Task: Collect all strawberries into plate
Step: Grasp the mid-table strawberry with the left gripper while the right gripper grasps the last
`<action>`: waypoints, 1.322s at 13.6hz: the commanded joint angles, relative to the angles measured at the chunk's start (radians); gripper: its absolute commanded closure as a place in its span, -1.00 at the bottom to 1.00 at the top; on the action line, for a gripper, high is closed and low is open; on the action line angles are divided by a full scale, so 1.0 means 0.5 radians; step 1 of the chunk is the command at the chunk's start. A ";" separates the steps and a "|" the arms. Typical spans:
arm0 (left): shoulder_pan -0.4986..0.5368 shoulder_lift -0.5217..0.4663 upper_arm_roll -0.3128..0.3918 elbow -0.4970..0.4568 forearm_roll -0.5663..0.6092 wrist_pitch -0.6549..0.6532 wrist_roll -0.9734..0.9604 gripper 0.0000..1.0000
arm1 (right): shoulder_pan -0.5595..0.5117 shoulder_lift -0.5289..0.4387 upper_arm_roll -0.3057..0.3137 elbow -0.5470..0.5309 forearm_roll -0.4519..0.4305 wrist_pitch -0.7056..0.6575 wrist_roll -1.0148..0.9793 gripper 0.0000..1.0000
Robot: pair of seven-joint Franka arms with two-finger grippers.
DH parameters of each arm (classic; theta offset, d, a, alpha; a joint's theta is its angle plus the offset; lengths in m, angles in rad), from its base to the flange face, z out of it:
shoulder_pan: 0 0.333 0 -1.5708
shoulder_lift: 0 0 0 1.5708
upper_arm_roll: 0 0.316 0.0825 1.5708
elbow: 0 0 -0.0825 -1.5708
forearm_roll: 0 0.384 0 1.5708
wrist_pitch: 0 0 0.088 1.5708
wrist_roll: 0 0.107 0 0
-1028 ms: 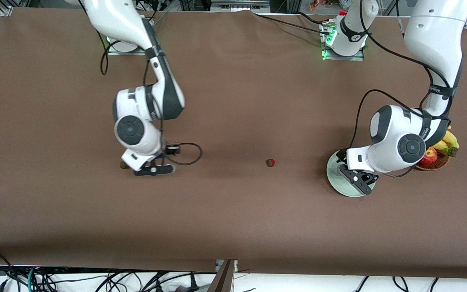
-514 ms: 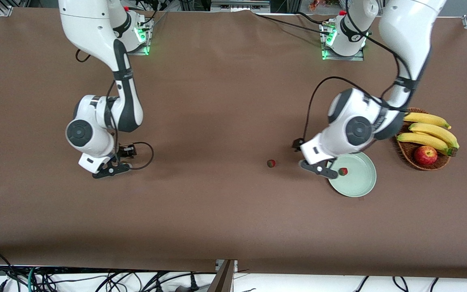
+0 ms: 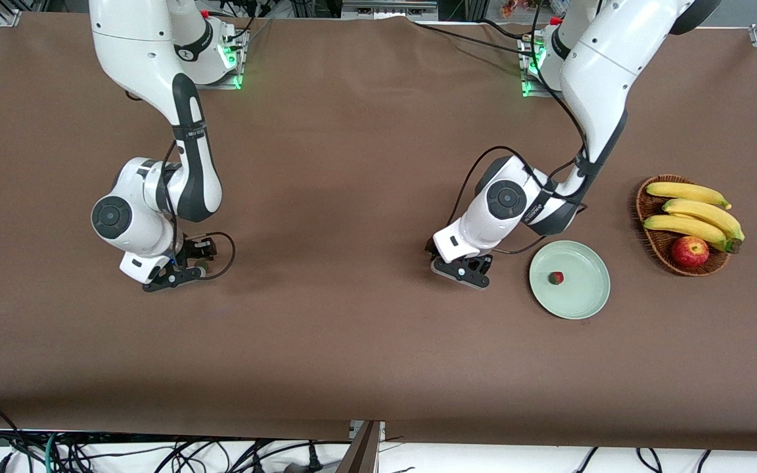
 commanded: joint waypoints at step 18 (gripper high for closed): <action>0.625 -0.290 0.019 0.123 0.055 -0.800 1.553 1.00 | -0.007 0.328 0.683 1.270 0.087 -0.462 1.739 0.90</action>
